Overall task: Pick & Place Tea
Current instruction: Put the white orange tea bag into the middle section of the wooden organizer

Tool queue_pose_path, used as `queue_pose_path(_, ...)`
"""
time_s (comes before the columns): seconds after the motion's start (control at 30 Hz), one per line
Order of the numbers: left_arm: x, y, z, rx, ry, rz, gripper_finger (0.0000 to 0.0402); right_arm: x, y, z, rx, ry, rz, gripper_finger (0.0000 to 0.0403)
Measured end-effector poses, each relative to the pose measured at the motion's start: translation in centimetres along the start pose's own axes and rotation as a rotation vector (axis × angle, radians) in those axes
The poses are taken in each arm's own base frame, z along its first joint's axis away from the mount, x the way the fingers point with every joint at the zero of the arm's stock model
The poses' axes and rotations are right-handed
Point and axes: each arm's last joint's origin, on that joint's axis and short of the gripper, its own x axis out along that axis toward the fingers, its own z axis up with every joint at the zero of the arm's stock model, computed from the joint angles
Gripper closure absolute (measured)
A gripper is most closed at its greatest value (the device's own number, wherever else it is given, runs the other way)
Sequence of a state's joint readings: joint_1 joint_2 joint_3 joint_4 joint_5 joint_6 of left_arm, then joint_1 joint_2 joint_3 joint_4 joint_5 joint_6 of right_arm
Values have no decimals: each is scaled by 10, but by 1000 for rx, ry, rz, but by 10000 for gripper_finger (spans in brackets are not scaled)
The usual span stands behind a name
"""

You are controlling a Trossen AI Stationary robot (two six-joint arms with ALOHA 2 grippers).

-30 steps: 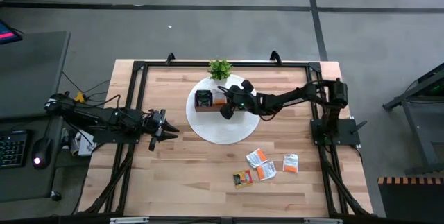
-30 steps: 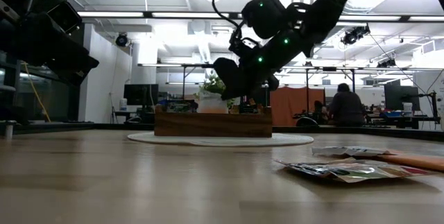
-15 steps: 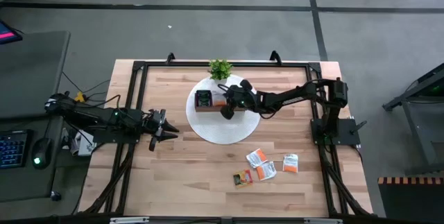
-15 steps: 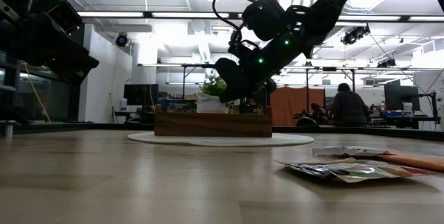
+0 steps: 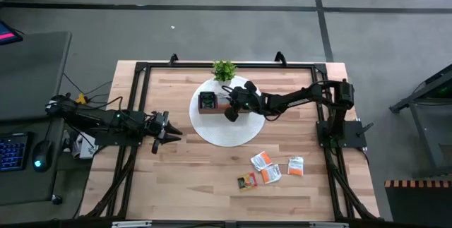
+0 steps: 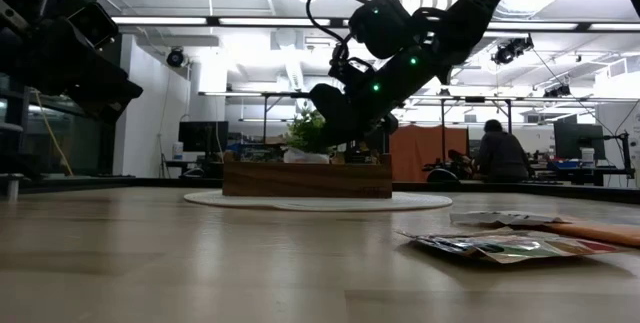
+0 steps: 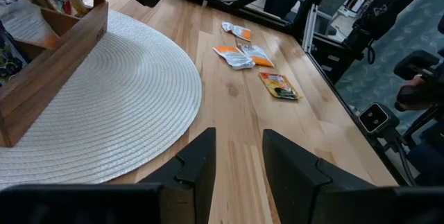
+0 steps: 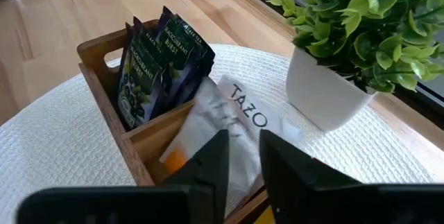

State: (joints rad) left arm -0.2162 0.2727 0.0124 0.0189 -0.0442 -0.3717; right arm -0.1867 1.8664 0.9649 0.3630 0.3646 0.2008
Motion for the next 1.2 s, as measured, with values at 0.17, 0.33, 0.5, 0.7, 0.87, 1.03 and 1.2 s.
queue_pose_path(0.17,0,0,0,0,0,0,285,0,1,0,0,3,19,292)
queue_pose_path(0.33,0,0,0,0,0,0,285,-3,1,4,3,-2,44,261)
queue_pose_path(0.5,0,0,0,0,-1,0,285,-15,-1,19,-13,-36,48,236)
queue_pose_path(0.7,0,0,0,0,0,0,285,-40,-3,38,-26,-55,57,213)
queue_pose_path(0.87,0,0,0,0,0,0,285,-69,-3,49,-50,-22,83,199)
queue_pose_path(1.03,0,0,0,0,0,0,285,-102,-2,53,-88,55,173,194)
queue_pose_path(1.2,0,0,0,0,0,0,285,-133,0,54,-82,119,228,194)
